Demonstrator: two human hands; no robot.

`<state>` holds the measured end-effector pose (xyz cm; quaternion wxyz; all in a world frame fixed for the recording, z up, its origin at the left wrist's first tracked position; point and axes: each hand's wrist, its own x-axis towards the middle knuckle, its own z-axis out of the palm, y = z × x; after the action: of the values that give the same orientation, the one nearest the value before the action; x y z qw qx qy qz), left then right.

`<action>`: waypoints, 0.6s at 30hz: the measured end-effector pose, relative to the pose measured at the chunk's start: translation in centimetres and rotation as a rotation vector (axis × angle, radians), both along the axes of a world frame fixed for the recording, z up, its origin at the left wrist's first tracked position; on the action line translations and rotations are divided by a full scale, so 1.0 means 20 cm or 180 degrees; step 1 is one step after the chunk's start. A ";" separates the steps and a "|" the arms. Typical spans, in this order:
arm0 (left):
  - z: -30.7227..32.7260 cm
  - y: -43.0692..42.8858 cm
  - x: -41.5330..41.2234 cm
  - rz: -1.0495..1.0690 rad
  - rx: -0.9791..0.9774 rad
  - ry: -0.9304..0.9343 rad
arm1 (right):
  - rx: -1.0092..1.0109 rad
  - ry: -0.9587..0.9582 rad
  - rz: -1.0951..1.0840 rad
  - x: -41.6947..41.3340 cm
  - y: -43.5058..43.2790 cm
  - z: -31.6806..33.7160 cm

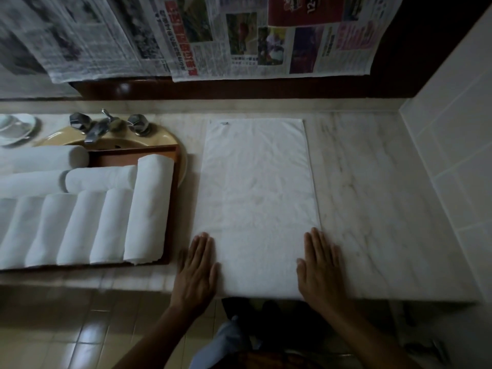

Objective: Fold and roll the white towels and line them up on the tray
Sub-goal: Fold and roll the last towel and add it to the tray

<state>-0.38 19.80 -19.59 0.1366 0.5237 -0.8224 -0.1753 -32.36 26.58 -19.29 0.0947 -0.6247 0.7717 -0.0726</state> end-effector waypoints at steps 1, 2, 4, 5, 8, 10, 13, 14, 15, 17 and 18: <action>0.01 -0.01 -0.02 -0.0017 0.0008 0.0034 | 0.0043 0.0012 -0.0051 0.01 -0.01 0.01; 0.02 -0.04 -0.05 -0.0030 0.0064 0.0003 | 0.0068 0.0009 -0.0072 0.03 -0.04 0.02; 0.05 -0.12 -0.14 -0.0061 0.0257 -0.0309 | 0.0128 -0.0058 0.0052 0.08 -0.14 0.05; 0.07 -0.17 -0.18 -0.0075 0.0343 -0.0496 | 0.0214 -0.0097 0.0177 0.10 -0.20 0.06; 0.08 -0.26 -0.23 -0.0120 0.0561 -0.0863 | 0.0632 -0.0063 0.0354 0.12 -0.35 0.07; 0.07 -0.26 -0.21 -0.0150 0.0584 -0.0936 | 0.0705 -0.0024 0.0339 0.10 -0.37 0.05; 0.06 -0.22 -0.18 -0.0137 0.0559 -0.0914 | 0.0702 0.0007 0.0327 0.11 -0.32 0.05; 0.07 -0.20 -0.18 -0.0128 0.0561 -0.0888 | 0.0721 0.0028 0.0327 0.12 -0.30 0.05; 0.07 -0.19 -0.18 -0.0114 0.0553 -0.0859 | 0.0730 0.0043 0.0320 0.13 -0.27 0.05; 0.08 -0.16 -0.17 -0.0113 0.0561 -0.0800 | 0.0702 0.0049 0.0288 0.15 -0.22 0.05; 0.09 -0.15 -0.17 -0.0127 0.0561 -0.0795 | 0.0673 0.0044 0.0269 0.16 -0.20 0.05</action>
<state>-3.72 16.72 -17.80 -0.0168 0.5350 -0.8247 -0.1829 -29.22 22.55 -18.29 0.1576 -0.6436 0.7487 0.0176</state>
